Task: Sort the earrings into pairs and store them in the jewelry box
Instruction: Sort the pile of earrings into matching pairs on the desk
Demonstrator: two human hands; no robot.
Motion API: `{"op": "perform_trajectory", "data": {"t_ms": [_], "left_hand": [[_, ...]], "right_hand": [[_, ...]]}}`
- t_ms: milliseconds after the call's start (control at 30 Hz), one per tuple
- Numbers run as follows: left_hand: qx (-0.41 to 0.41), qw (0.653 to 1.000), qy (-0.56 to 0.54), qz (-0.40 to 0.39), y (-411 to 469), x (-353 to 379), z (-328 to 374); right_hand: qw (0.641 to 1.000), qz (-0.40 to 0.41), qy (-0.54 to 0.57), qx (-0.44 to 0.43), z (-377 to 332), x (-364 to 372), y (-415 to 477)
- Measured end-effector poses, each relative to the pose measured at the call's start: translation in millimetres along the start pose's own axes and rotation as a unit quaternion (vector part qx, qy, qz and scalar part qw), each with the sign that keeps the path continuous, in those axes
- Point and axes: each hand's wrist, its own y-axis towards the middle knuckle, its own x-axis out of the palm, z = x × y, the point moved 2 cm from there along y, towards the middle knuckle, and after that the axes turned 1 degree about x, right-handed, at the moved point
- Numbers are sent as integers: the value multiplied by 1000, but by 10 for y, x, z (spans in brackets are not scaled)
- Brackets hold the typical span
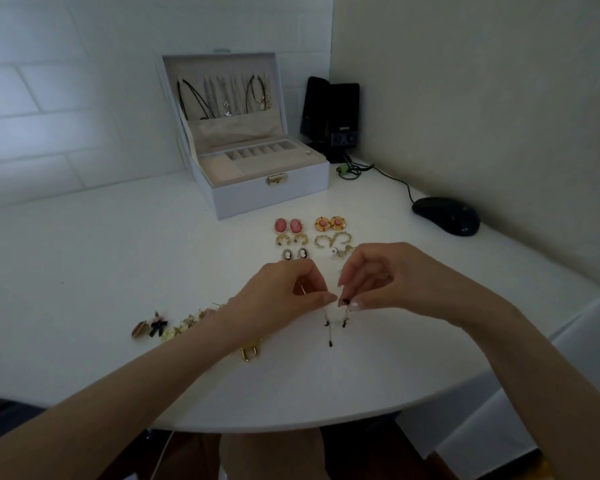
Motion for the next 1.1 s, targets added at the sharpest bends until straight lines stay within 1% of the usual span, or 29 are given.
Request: {"op": "perform_trajectory", "data": {"t_ms": [300,533,667,767,933,1000,1100], "left_hand": [[1,1000,-22,-22,12,-77,5],[-4,1000,-12,-23,53,-19,-28],[-6,1000,-7,-28,62,-7,-52],[-4,1000,-10,-27,52,-23,-53],[10,1000,-15,-17,38,-81,-34],[11,1000,-7,-20,47,-75,-46],[4,1000,8,-26,86,-35,-81]], "right_hand": [[992,-123,11,10,-40,-81,-24],[997,-63,-47,3,25,-9,94],[998,-51,-30,-3,54,10,124],[998,-59,-5,0,61,-3,108],[992,-117,41,5,-1,-54,11],[993,-112,26,1,0,-33,27],[997,-67,-29,3,57,21,105]]}}
